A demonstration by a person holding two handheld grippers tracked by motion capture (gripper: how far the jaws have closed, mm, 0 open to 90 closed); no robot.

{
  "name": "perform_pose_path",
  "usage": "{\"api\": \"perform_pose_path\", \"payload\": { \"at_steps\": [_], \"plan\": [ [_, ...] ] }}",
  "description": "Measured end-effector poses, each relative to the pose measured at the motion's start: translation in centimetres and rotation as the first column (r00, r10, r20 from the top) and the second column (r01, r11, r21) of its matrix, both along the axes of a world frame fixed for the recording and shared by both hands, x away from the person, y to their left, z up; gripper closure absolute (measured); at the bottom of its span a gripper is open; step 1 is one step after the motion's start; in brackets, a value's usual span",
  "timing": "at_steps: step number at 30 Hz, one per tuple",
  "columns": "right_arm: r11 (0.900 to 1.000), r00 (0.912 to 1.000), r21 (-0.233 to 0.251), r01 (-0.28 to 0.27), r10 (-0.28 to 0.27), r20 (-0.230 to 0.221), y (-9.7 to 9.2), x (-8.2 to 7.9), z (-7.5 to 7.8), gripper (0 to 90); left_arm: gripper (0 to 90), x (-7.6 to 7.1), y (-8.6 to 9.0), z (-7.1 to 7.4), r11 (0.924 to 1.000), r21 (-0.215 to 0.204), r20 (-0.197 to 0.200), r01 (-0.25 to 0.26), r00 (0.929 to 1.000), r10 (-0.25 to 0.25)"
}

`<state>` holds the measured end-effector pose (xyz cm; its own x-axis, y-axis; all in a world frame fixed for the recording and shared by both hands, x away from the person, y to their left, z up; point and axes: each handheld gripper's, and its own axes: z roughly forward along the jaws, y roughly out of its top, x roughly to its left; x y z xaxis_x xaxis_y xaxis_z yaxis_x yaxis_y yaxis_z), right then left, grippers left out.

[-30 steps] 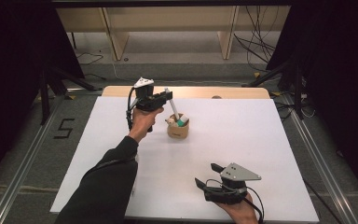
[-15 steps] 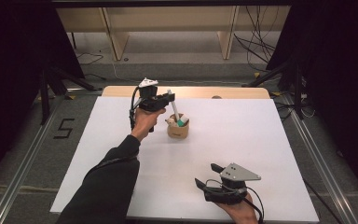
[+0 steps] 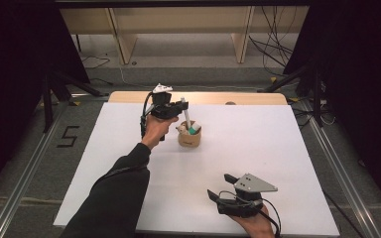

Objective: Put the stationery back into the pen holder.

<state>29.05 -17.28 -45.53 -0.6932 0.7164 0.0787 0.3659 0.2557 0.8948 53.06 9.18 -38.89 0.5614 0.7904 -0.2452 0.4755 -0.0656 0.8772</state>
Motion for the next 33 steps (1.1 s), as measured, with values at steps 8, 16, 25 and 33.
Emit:
{"api": "perform_pose_path", "payload": {
  "at_steps": [8, 16, 25, 33],
  "plan": [
    [1.0, 1.0, -0.001, -0.001, 0.001, 0.001, 0.01, 0.01, -0.02, 24.9, 77.5, 0.05, -0.12, -0.21, 1.0, 0.005, -0.004, 0.005, 1.0, -0.005],
    [1.0, 1.0, 0.0, -0.001, 0.001, 0.001, 0.0, 0.02, -0.02, 24.9, 77.4, 0.09, -0.35, -0.34, 0.9996, 0.021, -0.013, 0.02, 0.9997, -0.02],
    [1.0, 1.0, -0.001, 0.0, 0.0, -0.001, -0.02, 0.01, -0.01, 24.9, 77.0, 0.21, -0.47, -0.57, 0.999, 0.034, -0.03, 0.03, 0.9991, -0.029],
    [1.0, 1.0, -0.002, -0.001, 0.001, 0.0, -0.01, 0.04, -0.05, 24.9, 45.6, -0.17, -0.02, 0.2, 0.9998, 0.015, -0.063, -0.014, 0.9979, 0.015]
  ]
}}
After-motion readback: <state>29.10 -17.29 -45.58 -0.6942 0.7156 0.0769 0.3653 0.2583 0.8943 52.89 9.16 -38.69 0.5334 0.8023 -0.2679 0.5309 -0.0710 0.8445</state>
